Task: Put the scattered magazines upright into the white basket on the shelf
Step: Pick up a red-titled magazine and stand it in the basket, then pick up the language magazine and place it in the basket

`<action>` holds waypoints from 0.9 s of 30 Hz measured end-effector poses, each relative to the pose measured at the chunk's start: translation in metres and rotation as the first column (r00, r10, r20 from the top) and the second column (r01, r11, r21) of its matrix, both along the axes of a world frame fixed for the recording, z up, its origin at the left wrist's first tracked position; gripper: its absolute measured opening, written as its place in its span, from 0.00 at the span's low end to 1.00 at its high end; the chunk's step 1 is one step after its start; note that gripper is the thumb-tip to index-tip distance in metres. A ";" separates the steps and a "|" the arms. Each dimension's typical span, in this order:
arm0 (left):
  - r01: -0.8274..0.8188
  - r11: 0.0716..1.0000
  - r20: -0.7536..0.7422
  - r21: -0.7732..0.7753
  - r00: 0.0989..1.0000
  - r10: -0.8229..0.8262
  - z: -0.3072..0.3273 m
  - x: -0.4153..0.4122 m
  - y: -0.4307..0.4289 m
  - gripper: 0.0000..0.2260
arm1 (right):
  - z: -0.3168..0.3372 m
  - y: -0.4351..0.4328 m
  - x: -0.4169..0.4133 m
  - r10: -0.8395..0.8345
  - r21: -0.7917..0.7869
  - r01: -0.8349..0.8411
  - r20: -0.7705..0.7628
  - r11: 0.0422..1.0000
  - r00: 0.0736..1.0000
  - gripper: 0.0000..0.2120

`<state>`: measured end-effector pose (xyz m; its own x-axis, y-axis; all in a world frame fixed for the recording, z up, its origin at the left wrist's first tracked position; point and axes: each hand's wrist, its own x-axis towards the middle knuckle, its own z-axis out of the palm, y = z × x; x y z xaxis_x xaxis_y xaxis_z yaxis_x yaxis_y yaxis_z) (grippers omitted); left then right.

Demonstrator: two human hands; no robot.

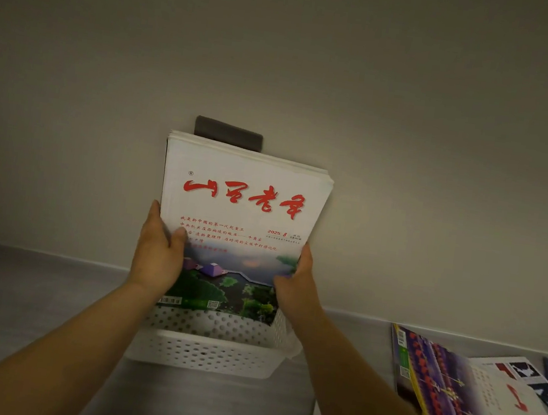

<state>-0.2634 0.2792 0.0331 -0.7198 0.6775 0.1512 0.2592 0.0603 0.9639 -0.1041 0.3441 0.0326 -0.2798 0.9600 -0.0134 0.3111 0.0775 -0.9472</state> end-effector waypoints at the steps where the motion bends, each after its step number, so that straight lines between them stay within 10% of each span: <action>1: -0.008 1.000 0.005 -0.015 1.000 0.008 0.000 0.001 -0.003 0.18 | 0.001 -0.001 0.003 0.004 0.007 -0.004 0.000 1.000 1.000 0.30; 10: -0.196 0.975 -0.332 -0.107 0.931 0.150 0.014 0.038 -0.039 0.26 | 0.005 -0.031 0.059 -0.007 0.034 0.002 0.146 0.999 0.989 0.28; 15: 0.152 0.986 -0.529 -0.061 0.834 -0.161 0.031 0.122 -0.053 0.17 | 0.000 -0.051 0.129 -0.093 0.031 0.088 0.203 0.996 0.975 0.22; 20: 0.462 0.880 -0.394 -0.111 0.792 -0.466 0.020 0.217 -0.061 0.05 | -0.014 -0.067 0.225 -0.207 0.072 0.195 0.328 0.978 0.922 0.15; 27: 0.601 0.784 -0.273 -0.157 0.736 -0.619 0.001 0.349 -0.054 0.17 | -0.032 -0.090 0.411 -0.456 0.008 0.478 0.311 0.879 0.834 0.15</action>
